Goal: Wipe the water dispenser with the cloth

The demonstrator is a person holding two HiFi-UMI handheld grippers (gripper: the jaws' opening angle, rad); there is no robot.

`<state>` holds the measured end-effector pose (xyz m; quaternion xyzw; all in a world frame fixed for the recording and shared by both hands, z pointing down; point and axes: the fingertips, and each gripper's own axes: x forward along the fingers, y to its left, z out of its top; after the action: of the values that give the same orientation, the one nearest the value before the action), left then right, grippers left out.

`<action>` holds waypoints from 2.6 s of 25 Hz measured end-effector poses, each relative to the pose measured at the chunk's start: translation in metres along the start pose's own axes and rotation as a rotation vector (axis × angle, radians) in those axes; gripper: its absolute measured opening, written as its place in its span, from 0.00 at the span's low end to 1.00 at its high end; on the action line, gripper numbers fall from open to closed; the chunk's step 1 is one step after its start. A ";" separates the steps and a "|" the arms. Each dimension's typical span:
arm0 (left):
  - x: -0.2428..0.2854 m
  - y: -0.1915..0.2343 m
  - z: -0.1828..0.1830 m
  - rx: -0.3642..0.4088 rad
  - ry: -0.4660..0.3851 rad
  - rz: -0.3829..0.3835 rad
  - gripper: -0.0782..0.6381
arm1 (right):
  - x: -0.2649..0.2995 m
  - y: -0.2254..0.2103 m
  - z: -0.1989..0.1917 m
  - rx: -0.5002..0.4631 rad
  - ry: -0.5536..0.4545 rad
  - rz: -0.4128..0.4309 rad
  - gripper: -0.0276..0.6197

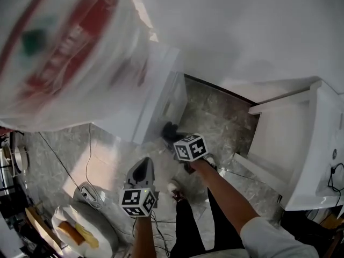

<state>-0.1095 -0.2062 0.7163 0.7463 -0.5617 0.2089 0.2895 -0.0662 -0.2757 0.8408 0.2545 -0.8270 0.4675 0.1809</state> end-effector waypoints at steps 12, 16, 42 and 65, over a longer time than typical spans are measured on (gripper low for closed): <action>0.025 0.008 -0.027 0.014 0.063 -0.016 0.13 | 0.031 -0.110 0.033 0.206 0.016 -0.076 0.14; 0.032 0.025 -0.025 0.028 0.075 0.005 0.13 | 0.039 -0.147 0.047 0.279 -0.010 -0.121 0.14; -0.055 0.023 0.070 0.118 -0.070 -0.056 0.13 | -0.109 -0.021 0.212 -0.053 -0.298 -0.142 0.14; -0.282 0.020 0.205 0.318 -0.376 -0.058 0.13 | -0.286 0.337 0.156 -0.699 -0.442 -0.242 0.14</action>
<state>-0.2108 -0.1452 0.3877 0.8241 -0.5441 0.1439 0.0645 -0.0443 -0.1931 0.3797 0.3669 -0.9188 0.0687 0.1282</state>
